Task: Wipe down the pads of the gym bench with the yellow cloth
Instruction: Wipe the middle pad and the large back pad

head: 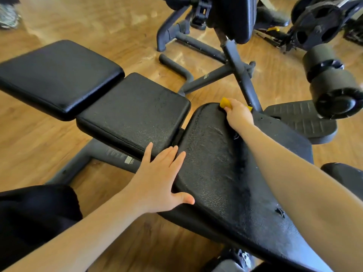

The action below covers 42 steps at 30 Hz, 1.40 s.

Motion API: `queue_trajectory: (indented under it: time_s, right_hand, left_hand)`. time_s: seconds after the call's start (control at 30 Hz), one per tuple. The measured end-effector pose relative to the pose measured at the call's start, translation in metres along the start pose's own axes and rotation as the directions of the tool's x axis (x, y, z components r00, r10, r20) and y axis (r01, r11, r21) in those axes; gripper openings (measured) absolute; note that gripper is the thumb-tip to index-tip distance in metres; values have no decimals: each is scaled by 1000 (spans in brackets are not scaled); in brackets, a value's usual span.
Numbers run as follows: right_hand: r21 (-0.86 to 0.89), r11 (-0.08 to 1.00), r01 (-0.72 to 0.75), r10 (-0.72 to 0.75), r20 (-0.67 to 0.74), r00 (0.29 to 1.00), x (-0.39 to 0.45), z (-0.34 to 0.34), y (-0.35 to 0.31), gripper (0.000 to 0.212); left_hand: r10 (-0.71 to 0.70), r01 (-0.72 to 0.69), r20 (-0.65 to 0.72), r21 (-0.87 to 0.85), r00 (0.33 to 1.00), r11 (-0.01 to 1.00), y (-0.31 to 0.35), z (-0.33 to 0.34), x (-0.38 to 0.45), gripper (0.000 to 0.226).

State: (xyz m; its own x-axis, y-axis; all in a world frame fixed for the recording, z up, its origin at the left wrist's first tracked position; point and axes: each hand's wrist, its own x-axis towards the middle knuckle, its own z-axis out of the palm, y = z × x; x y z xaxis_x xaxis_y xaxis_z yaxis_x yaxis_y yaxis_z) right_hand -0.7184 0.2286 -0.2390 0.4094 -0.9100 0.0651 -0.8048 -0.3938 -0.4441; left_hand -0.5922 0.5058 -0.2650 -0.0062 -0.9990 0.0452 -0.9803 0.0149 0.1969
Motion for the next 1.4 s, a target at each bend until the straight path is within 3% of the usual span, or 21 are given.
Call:
queue_trajectory:
  time_s: [0.17, 0.5, 0.7, 0.9, 1.27, 1.4]
  right_hand:
    - [-32, 999, 10, -8, 62, 998, -41, 1, 0, 47]
    - [32, 984, 178, -180, 250, 951, -210, -10, -19, 50]
    - [27, 969, 245, -241, 311, 919, -250, -19, -13, 48]
    - [42, 970, 241, -243, 258, 935, -227, -16, -5, 45]
    - [17, 999, -30, 28, 80, 996, -49, -12, 26, 41]
    - [-46, 999, -15, 16, 30, 999, -8, -16, 35, 33]
  left_hand:
    - [-1, 1, 28, 20, 1000, 1000, -1, -1, 1, 111]
    - [-33, 29, 127, 36, 991, 999, 4, -9, 4, 103]
    - [-25, 14, 140, 80, 990, 997, 7, -13, 2, 107]
    - [-23, 10, 161, 83, 987, 997, 8, -11, 3, 98]
    - [-6, 7, 110, -12, 994, 1000, 0, 1, 5, 104]
    - [2, -2, 51, -15, 999, 1000, 0, 3, 2, 102]
